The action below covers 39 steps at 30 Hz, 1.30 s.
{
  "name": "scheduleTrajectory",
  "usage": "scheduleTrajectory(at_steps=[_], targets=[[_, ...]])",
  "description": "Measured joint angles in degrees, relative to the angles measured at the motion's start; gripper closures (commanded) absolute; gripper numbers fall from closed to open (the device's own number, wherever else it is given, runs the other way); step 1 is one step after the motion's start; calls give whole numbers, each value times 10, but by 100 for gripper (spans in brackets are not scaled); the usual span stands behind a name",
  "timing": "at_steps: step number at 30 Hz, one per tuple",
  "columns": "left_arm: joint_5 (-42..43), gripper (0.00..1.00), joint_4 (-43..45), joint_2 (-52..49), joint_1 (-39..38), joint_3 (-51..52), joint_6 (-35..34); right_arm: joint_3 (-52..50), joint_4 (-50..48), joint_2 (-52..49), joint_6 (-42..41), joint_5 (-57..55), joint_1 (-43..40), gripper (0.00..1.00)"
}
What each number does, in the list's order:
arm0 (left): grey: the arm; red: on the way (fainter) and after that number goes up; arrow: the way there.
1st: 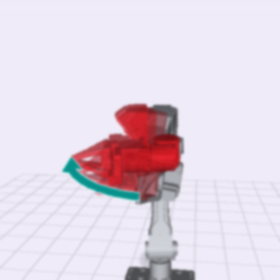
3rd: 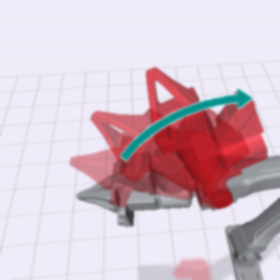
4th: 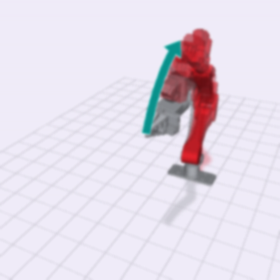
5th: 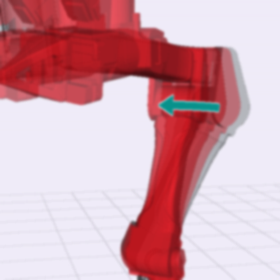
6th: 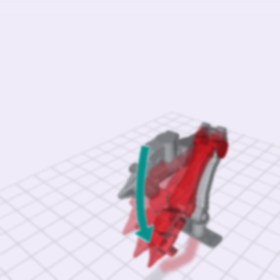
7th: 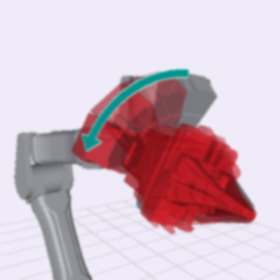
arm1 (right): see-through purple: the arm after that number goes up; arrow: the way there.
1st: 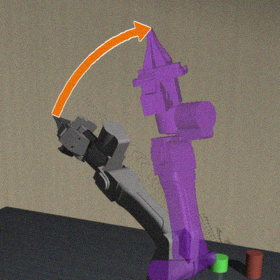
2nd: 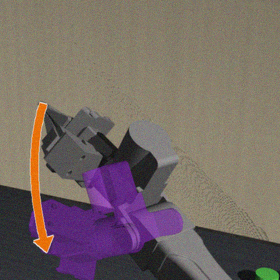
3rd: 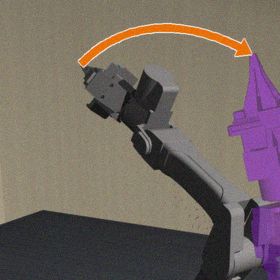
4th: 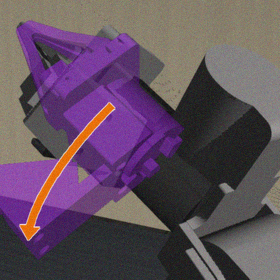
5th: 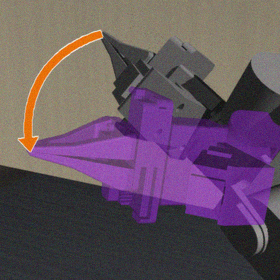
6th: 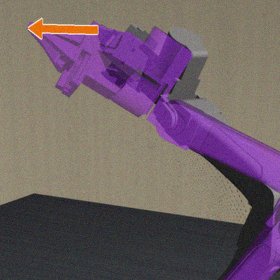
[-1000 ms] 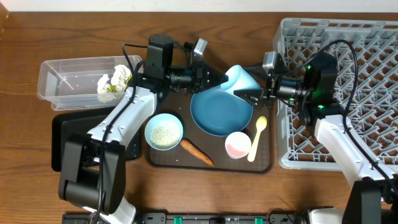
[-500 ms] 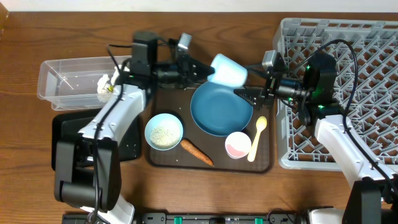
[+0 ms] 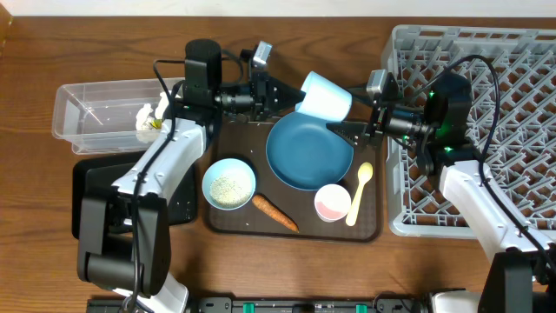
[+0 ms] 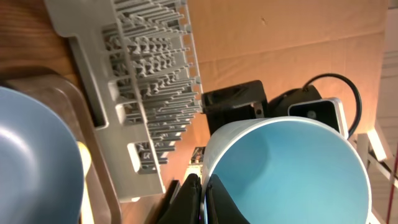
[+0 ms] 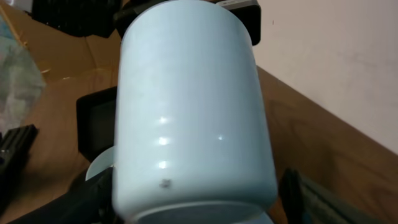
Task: Sort waste into correct bins and load items into the dishwasher rack
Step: 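Release the cup from the left gripper and pull it away with the right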
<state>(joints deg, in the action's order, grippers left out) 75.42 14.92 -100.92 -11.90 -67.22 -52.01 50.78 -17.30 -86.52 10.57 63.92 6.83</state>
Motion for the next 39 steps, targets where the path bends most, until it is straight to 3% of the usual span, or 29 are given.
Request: scheduleTrajectory(at_steps=[28, 34, 39], targets=[[14, 94, 3, 0, -3, 0, -20, 0, -74, 0, 3, 3, 23, 29], [14, 93, 5, 0, -3, 0, -20, 0, -91, 0, 3, 3, 23, 36], [13, 87, 5, 0, -3, 0, -19, 0, -96, -1, -7, 0, 23, 48]])
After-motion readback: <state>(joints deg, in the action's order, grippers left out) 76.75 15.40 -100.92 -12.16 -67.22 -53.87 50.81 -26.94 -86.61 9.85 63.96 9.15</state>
